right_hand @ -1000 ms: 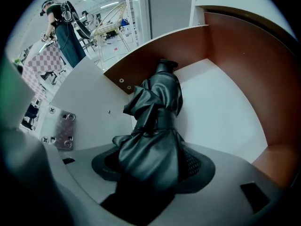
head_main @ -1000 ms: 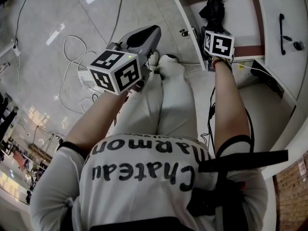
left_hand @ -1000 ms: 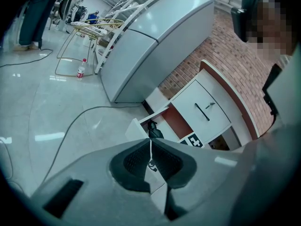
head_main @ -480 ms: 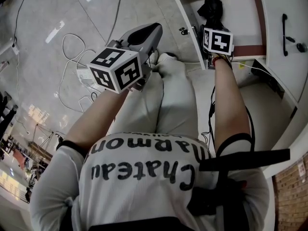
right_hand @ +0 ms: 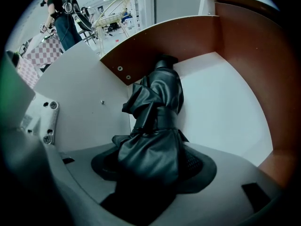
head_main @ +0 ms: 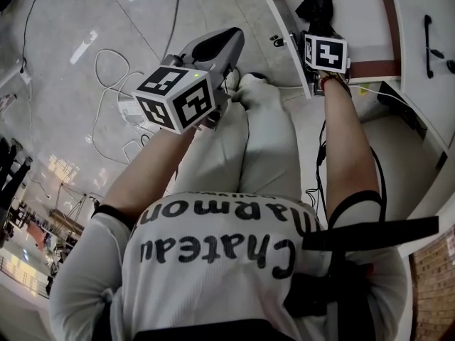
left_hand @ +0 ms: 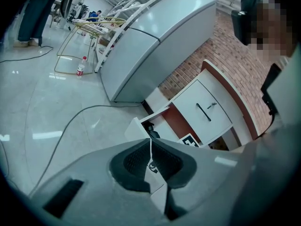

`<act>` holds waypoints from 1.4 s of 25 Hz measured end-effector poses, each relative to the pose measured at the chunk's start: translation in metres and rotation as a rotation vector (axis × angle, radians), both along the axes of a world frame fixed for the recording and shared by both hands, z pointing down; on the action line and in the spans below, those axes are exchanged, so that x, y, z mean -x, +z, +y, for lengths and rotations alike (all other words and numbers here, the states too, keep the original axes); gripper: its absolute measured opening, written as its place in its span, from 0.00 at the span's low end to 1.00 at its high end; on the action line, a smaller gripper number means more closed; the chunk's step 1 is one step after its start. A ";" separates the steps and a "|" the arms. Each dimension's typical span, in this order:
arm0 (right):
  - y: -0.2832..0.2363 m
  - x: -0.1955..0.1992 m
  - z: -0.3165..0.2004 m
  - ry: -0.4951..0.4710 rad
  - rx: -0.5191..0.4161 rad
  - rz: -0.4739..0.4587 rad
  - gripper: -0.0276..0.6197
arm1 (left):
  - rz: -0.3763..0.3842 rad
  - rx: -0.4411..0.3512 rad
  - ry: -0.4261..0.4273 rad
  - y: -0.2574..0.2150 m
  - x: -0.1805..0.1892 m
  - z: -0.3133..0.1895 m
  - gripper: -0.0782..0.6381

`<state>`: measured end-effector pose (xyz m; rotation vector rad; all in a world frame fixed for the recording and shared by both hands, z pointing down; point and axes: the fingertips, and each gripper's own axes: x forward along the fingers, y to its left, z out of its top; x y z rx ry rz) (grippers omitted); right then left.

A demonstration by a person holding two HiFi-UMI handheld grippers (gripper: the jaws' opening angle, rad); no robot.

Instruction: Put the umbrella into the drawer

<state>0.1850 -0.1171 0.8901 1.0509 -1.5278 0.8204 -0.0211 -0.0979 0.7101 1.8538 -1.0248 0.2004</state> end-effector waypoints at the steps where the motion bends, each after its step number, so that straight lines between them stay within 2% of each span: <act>1: 0.001 0.000 0.001 -0.001 0.003 0.000 0.47 | 0.000 0.005 0.002 0.001 0.000 0.002 0.14; 13: 0.001 0.001 -0.001 0.009 0.013 0.004 0.47 | 0.001 0.053 0.014 0.009 0.015 0.012 0.14; 24: 0.004 -0.002 -0.001 0.012 0.016 0.019 0.47 | 0.007 -0.004 -0.001 0.011 0.018 -0.002 0.14; 35: 0.005 -0.003 -0.002 0.014 0.011 0.033 0.47 | 0.001 -0.023 0.005 0.012 0.014 0.000 0.14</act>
